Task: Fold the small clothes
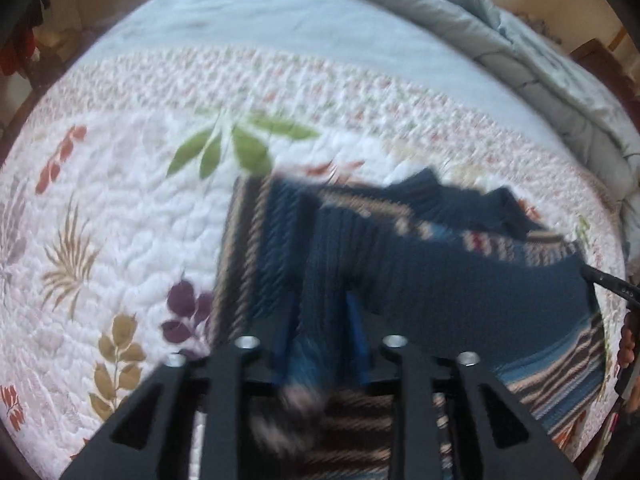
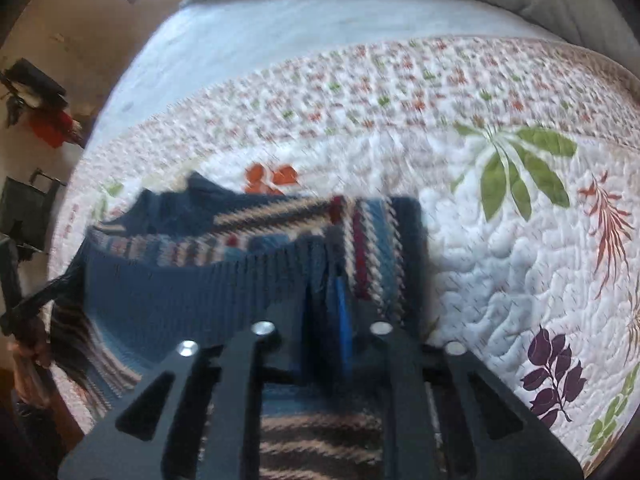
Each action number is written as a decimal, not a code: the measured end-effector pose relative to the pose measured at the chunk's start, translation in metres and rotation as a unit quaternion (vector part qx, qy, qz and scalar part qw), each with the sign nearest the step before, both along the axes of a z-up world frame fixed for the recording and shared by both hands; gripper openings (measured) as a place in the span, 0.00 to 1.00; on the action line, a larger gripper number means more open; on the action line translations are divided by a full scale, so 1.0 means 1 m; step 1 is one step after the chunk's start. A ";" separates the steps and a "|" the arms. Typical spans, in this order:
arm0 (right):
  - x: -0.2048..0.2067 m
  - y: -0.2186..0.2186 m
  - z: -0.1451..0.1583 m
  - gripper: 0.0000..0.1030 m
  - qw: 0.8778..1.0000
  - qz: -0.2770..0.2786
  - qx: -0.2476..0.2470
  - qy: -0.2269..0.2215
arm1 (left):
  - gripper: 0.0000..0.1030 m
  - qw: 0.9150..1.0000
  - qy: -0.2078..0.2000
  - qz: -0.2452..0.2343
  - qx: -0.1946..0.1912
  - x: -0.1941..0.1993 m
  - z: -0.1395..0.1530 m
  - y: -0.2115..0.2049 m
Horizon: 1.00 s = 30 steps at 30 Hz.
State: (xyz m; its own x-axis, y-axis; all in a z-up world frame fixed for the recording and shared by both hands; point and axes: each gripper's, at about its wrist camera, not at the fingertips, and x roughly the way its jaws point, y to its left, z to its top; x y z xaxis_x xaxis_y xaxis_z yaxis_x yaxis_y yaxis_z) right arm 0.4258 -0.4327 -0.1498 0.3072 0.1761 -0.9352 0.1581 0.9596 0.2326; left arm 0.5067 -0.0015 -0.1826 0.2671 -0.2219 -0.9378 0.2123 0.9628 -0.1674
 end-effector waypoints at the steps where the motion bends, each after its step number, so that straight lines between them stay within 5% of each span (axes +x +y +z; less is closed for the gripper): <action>1: -0.002 -0.001 0.000 0.27 1.000 0.001 0.000 -0.003 | 0.41 1.000 0.004 -0.003 -0.006 -0.003 0.001 0.006; 5: -0.028 -0.010 0.012 0.49 1.000 0.004 0.007 -0.017 | 0.59 0.999 0.004 -0.005 -0.041 -0.025 0.019 0.039; 15: -0.137 -0.014 0.020 0.49 0.999 0.038 0.032 0.005 | 0.63 1.000 -0.029 -0.003 -0.005 -0.141 0.036 0.100; 28: -0.194 -0.007 0.010 0.51 0.995 0.068 0.071 0.012 | 0.65 0.998 -0.056 -0.040 0.014 -0.157 0.021 0.066; 30: -0.199 -0.004 0.009 0.52 0.994 0.083 0.070 0.011 | 0.71 0.997 -0.059 -0.053 0.004 -0.159 0.020 0.063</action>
State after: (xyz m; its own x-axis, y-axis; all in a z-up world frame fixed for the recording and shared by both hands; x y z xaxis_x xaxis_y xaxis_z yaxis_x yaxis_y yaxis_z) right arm 0.2269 -0.4367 -0.1412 0.2419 0.3521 -0.9042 0.0067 0.9312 0.3645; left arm 0.3478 0.0616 -0.1621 0.3519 -0.2470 -0.9029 0.3301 0.9353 -0.1272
